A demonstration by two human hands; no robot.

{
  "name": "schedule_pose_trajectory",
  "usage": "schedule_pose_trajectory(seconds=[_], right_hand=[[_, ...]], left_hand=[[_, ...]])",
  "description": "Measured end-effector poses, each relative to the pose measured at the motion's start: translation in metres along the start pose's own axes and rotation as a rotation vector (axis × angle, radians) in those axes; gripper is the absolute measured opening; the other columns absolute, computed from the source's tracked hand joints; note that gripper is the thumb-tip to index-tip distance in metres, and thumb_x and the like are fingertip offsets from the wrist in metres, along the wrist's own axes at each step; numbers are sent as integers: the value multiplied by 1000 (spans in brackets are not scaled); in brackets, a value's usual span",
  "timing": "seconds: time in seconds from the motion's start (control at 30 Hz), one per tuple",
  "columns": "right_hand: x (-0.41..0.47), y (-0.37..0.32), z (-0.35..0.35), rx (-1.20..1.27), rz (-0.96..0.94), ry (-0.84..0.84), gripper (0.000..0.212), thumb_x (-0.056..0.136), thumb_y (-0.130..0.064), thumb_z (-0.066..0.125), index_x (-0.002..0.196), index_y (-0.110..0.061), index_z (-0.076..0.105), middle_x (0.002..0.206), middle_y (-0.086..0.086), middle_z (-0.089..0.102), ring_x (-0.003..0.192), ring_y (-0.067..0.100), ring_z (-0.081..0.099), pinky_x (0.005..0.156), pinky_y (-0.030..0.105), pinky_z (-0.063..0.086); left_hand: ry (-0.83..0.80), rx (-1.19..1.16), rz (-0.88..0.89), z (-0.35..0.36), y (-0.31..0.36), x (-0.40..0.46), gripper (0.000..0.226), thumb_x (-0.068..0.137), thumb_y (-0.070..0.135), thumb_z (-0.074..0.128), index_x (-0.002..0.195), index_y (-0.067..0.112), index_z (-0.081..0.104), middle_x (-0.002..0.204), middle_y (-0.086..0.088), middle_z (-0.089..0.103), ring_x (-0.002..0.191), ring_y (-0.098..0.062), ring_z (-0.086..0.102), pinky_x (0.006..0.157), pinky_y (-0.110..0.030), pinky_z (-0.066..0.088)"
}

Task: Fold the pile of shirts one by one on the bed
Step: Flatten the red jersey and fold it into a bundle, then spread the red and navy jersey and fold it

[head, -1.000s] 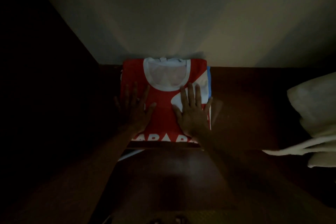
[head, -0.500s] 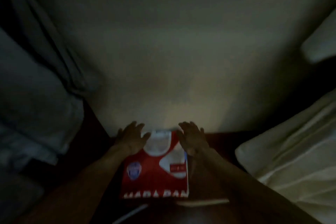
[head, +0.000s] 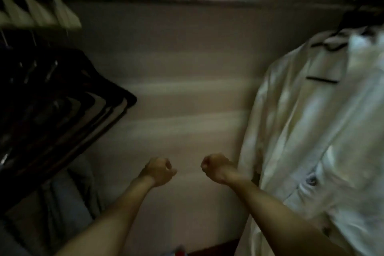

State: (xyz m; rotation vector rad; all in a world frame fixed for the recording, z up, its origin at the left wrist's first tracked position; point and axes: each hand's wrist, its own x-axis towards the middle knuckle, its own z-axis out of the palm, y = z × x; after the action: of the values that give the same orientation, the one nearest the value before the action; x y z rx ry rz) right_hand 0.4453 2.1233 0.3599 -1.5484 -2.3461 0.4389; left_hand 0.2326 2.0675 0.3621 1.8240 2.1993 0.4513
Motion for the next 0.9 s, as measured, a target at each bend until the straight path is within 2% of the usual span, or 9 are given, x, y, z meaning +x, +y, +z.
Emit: schedule_pose_trajectory(seconds=[0.13, 0.23, 0.3, 0.37, 0.43, 0.53, 0.63, 0.7, 0.9], right_hand=[[-40, -2, -69, -41, -17, 15, 27, 91, -25, 52, 102, -13, 74, 111, 9, 71, 104, 27, 65, 88, 30, 51], [-74, -1, -109, -48, 9, 87, 24, 89, -21, 55, 97, -10, 75, 103, 12, 73, 96, 26, 66, 77, 25, 47], [-99, 3, -129, -61, 38, 130, 24, 89, -20, 56, 102, -11, 75, 106, 10, 73, 100, 26, 66, 82, 27, 50], [-127, 9, -145, -64, 83, 144, 27, 90, -20, 56, 106, -10, 75, 109, 9, 72, 103, 25, 65, 89, 33, 53], [-158, 16, -154, -52, 138, 185, 26, 88, -18, 56, 103, -8, 75, 105, 10, 72, 101, 26, 66, 90, 37, 54], [-212, 31, -157, -38, 225, 237, 25, 87, -13, 56, 99, -6, 77, 100, 11, 74, 97, 24, 68, 88, 33, 53], [-282, 48, -161, 12, 390, 266, 24, 91, -17, 57, 105, -10, 75, 108, 8, 72, 100, 24, 67, 92, 36, 54], [-339, 61, -166, 15, 495, 311, 24, 90, -16, 56, 104, -10, 74, 105, 11, 72, 99, 26, 67, 91, 36, 55], [-553, 72, -194, -67, 864, 464, 21, 88, -16, 56, 98, -17, 75, 98, 6, 72, 94, 22, 67, 90, 42, 56]], left_hand=[[-62, 105, 155, -45, 49, -21, 38, 95, 39, 61, 65, 16, 56, 77, -3, 58, 98, -27, 65, 68, -24, 35], [-46, 105, 273, -71, 82, -31, 29, 94, 42, 63, 81, 17, 70, 92, -2, 68, 99, -21, 65, 78, -21, 41], [-77, 88, 333, -80, 104, -42, 23, 93, 41, 64, 92, 19, 72, 87, 1, 67, 83, -17, 63, 73, -22, 45], [-123, 68, 391, -82, 127, -53, 21, 93, 37, 65, 96, 18, 72, 75, -1, 66, 58, -12, 57, 57, -22, 47], [-150, 86, 472, -78, 147, -64, 19, 94, 32, 65, 98, 15, 73, 70, -5, 65, 47, -10, 52, 49, -21, 45], [-239, 84, 612, -61, 180, -82, 16, 95, 28, 62, 90, 16, 70, 71, -4, 66, 55, -13, 59, 49, -23, 44], [-319, 24, 814, -38, 222, -117, 13, 95, 20, 62, 86, 16, 70, 71, 1, 68, 56, -8, 65, 51, -22, 46], [-352, 8, 947, -23, 257, -146, 13, 95, 18, 63, 86, 15, 72, 71, 3, 71, 61, -14, 69, 55, -20, 49], [-443, 39, 1345, 21, 382, -286, 13, 94, 15, 62, 90, 17, 74, 77, 5, 74, 62, -9, 71, 58, -16, 50]])
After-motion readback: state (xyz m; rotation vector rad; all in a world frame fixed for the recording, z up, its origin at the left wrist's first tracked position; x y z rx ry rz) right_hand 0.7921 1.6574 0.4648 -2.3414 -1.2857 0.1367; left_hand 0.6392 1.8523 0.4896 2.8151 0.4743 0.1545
